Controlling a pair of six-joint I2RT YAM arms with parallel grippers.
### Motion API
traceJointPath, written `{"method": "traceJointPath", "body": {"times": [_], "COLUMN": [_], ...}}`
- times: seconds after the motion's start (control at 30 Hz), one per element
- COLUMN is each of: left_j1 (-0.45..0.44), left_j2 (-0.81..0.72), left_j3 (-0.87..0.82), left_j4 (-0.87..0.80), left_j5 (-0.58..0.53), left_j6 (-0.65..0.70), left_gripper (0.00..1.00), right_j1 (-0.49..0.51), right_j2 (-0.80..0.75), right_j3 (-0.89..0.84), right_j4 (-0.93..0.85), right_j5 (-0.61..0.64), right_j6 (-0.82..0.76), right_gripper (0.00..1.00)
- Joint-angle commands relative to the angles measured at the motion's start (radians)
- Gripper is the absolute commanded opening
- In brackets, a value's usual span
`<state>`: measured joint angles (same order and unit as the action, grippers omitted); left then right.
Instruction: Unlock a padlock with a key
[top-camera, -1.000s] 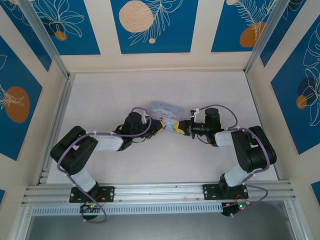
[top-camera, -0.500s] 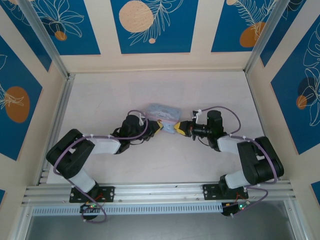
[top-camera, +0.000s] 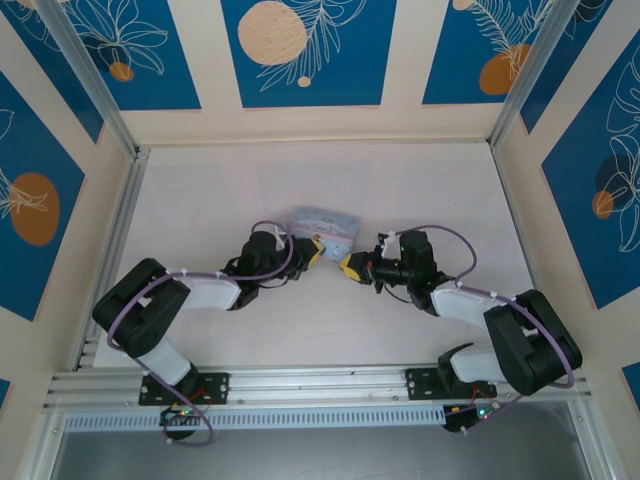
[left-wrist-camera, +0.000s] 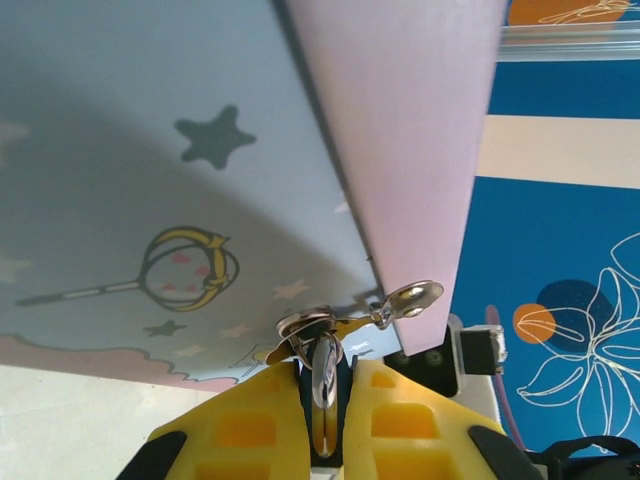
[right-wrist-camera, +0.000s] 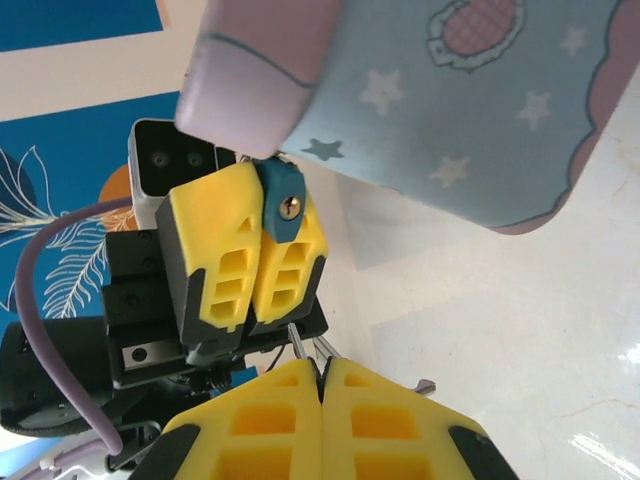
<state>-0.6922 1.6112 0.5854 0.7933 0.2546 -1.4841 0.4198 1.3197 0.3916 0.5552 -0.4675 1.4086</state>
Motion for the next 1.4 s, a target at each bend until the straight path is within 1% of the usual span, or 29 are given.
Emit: {"method": "traceJointPath", "body": {"times": [0.0, 0.2, 0.53, 1.37], "left_j1": [-0.004, -0.006, -0.005, -0.004], "left_j2": [-0.011, -0.02, -0.018, -0.025], "left_j3": [0.019, 0.017, 0.012, 0.004], "left_j4": [0.084, 0.087, 0.089, 0.08], "left_j5": [0.018, 0.023, 0.021, 0.022], "left_j6": [-0.018, -0.022, -0.023, -0.02], "left_gripper": [0.0, 0.0, 0.0, 0.0], "right_j1": [0.007, 0.02, 0.055, 0.049], "right_j2": [0.029, 0.077, 0.104, 0.154], "right_j3": [0.014, 0.042, 0.083, 0.123], "right_j4": [0.014, 0.063, 0.072, 0.074], "right_j5": [0.043, 0.058, 0.091, 0.128], "right_j6": [0.048, 0.081, 0.09, 0.093], "right_gripper": [0.0, 0.0, 0.0, 0.0]}}
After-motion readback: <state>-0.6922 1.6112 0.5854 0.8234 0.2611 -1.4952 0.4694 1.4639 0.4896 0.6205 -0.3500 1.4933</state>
